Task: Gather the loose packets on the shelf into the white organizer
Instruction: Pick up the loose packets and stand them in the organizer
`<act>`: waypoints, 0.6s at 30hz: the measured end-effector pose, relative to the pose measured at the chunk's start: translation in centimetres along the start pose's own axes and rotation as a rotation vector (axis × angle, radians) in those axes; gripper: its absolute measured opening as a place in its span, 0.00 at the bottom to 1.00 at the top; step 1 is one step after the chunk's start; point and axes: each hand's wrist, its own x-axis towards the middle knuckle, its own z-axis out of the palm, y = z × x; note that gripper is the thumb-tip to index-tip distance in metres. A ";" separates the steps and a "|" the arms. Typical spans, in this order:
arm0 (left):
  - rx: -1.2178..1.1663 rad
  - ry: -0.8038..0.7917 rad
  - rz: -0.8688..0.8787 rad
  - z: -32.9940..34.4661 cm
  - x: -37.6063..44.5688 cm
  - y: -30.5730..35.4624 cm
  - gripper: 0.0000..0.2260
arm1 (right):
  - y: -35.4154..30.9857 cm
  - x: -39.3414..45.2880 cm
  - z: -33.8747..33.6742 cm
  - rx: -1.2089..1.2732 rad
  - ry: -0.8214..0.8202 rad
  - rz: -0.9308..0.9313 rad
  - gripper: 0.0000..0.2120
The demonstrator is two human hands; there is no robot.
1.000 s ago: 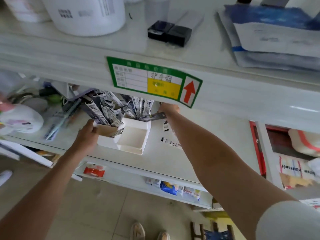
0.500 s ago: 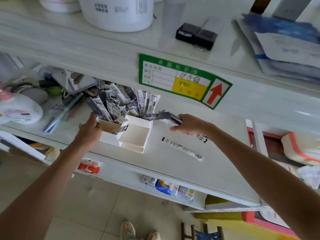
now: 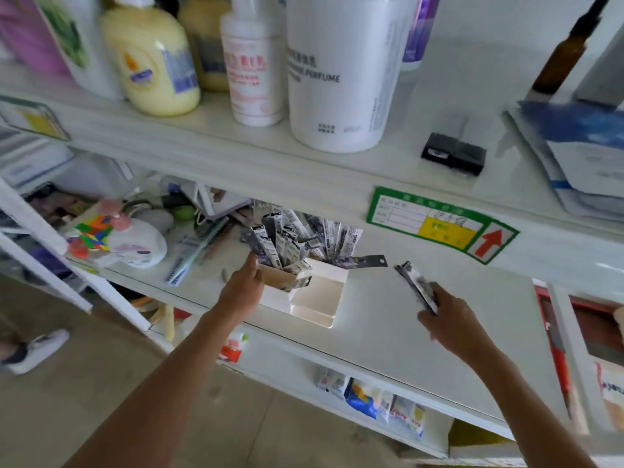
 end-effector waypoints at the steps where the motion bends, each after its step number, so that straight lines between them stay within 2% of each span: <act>1: 0.004 -0.012 0.008 0.0 0.1 -0.1 0.25 | -0.3 -1.5 -0.4 0.146 0.054 0.058 0.07; 3: 0.009 -0.043 0.026 -0.1 0.4 -0.2 0.25 | -2.8 -5.6 -0.6 0.386 0.050 0.113 0.13; 5: 0.008 -0.058 0.040 -0.4 0.7 -0.5 0.23 | -8.5 -9.3 0.1 0.610 -0.034 0.080 0.21; 6: 0.009 -0.056 0.051 -0.6 0.7 -0.7 0.22 | -11.9 -10.1 0.9 0.766 -0.046 0.065 0.21; 8: 0.002 -0.074 0.099 -1.1 0.9 -1.0 0.20 | -18.7 -10.1 2.7 1.090 0.023 0.014 0.19; 10: -0.035 -0.189 0.127 -1.7 1.3 -1.2 0.19 | -24.8 -8.2 4.8 1.299 0.188 -0.003 0.18; 13: 0.002 -0.404 0.189 -3.3 2.5 -2.4 0.21 | -31.1 -3.8 8.1 1.415 0.394 0.071 0.11; 15: 0.111 -0.484 0.269 -4.5 3.7 -3.6 0.26 | -32.7 -1.5 9.8 1.466 0.484 0.115 0.16; 16: 0.127 -0.519 0.305 -5.0 4.0 -4.3 0.27 | -32.7 -0.6 10.3 1.481 0.510 0.120 0.16; 18: 0.112 -0.562 0.364 -5.4 4.4 -5.5 0.28 | -32.1 0.6 11.0 1.502 0.469 0.015 0.11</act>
